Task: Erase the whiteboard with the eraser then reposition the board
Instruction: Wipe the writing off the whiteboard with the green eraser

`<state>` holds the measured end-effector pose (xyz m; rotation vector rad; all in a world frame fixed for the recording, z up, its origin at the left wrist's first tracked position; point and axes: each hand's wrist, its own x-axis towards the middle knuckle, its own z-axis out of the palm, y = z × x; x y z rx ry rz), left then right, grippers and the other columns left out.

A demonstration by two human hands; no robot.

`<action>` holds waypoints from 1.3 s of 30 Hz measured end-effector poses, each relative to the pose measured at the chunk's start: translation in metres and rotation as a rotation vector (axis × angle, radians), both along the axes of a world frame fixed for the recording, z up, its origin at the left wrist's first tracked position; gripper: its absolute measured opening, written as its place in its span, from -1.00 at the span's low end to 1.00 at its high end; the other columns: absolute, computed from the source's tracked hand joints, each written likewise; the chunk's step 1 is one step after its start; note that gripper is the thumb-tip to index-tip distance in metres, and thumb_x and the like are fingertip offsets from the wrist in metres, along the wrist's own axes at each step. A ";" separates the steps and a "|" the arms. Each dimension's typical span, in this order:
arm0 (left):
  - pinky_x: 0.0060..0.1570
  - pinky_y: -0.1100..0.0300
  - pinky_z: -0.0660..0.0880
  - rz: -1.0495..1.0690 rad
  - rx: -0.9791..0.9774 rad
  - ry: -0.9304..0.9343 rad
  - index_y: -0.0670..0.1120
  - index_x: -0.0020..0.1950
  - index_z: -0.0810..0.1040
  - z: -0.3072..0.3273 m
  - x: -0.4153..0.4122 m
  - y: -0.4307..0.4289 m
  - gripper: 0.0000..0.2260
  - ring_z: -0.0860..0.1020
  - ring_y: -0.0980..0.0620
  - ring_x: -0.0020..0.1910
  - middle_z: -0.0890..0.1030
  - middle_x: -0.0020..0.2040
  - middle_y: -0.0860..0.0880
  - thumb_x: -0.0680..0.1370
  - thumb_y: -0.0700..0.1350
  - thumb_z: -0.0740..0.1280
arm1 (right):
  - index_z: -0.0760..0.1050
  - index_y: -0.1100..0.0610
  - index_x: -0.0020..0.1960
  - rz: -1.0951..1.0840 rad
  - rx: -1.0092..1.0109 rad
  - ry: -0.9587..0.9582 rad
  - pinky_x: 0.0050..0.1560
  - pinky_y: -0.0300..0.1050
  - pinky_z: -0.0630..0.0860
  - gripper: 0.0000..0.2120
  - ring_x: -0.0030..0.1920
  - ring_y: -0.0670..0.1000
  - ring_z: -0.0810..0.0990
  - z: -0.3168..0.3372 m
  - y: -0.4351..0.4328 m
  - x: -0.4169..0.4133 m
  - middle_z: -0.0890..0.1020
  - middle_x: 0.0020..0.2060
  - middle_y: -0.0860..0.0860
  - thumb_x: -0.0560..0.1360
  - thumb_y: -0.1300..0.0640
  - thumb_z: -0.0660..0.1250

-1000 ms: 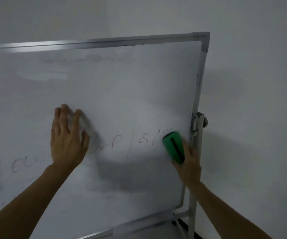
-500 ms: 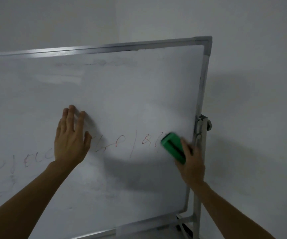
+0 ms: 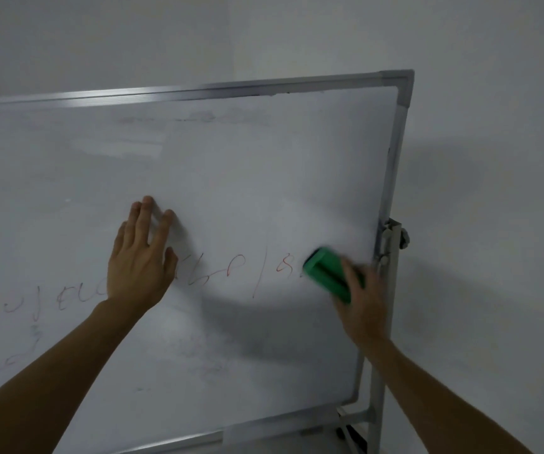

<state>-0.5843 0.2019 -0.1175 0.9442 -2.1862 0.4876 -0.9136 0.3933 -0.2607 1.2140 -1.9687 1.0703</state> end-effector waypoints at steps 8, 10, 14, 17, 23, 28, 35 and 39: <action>0.45 -0.14 0.13 0.014 -0.001 0.011 -0.15 0.53 0.18 0.000 0.000 -0.002 -0.43 -0.01 -0.20 0.54 0.02 0.56 -0.23 0.53 -0.01 0.13 | -0.02 -0.10 0.57 0.025 0.136 -0.060 0.01 0.15 0.59 0.01 0.16 0.23 0.49 -0.039 -0.007 0.033 0.43 0.22 0.21 0.33 0.03 0.54; 0.45 -0.14 0.13 0.020 -0.003 0.011 -0.15 0.53 0.18 -0.001 0.002 -0.004 -0.43 -0.01 -0.20 0.55 0.02 0.56 -0.23 0.53 -0.02 0.13 | -0.16 -0.21 0.55 0.090 0.326 0.063 -0.02 0.14 0.61 0.21 0.10 0.21 0.54 -0.066 0.004 0.033 0.51 0.13 0.18 0.21 0.05 0.62; 0.45 -0.12 0.11 0.017 -0.019 0.005 -0.14 0.53 0.16 -0.004 0.002 -0.005 -0.43 -0.02 -0.19 0.55 0.01 0.56 -0.23 0.54 -0.02 0.14 | 0.05 -0.12 0.54 0.074 0.113 0.121 0.03 0.19 0.57 -0.03 0.13 0.23 0.49 -0.008 -0.008 0.015 0.47 0.18 0.23 0.31 0.02 0.56; 0.45 -0.12 0.09 0.006 -0.036 0.007 -0.14 0.53 0.17 -0.004 -0.001 -0.004 -0.43 -0.02 -0.19 0.55 0.01 0.56 -0.23 0.54 -0.03 0.14 | 0.12 -0.05 0.54 -0.048 -0.188 -0.136 0.11 0.14 0.52 -0.14 0.17 0.24 0.44 0.052 -0.021 0.000 0.39 0.23 0.19 0.37 0.01 0.51; 0.45 -0.12 0.09 0.008 -0.035 0.013 -0.15 0.53 0.18 -0.003 0.001 -0.005 -0.44 -0.01 -0.19 0.55 0.03 0.56 -0.24 0.54 -0.04 0.15 | -0.02 -0.12 0.56 0.078 0.212 0.113 0.03 0.14 0.57 0.10 0.10 0.21 0.49 -0.036 -0.010 0.040 0.48 0.14 0.21 0.24 0.04 0.60; 0.45 -0.12 0.10 0.007 -0.049 0.008 -0.14 0.53 0.18 -0.003 0.007 -0.007 -0.44 -0.01 -0.19 0.54 0.03 0.56 -0.24 0.54 -0.05 0.15 | 0.05 -0.14 0.54 0.132 0.189 0.254 0.04 0.19 0.56 0.05 0.12 0.17 0.45 -0.011 -0.013 0.025 0.48 0.13 0.20 0.24 0.04 0.60; 0.46 -0.12 0.09 0.008 -0.045 0.020 -0.15 0.52 0.19 -0.004 0.001 -0.005 -0.45 -0.01 -0.19 0.55 0.04 0.56 -0.24 0.54 -0.04 0.15 | 0.14 0.04 0.54 0.027 -0.058 0.026 0.06 0.08 0.49 -0.12 0.12 0.23 0.45 0.046 -0.035 0.037 0.45 0.17 0.25 0.35 0.00 0.52; 0.47 -0.11 0.06 0.030 -0.026 0.010 -0.14 0.53 0.18 -0.001 0.004 -0.007 -0.44 -0.03 -0.17 0.55 0.02 0.56 -0.22 0.54 -0.02 0.13 | -0.07 -0.16 0.55 0.135 0.334 0.254 0.05 0.10 0.54 0.18 0.13 0.16 0.44 -0.032 -0.022 0.042 0.51 0.11 0.16 0.18 0.08 0.62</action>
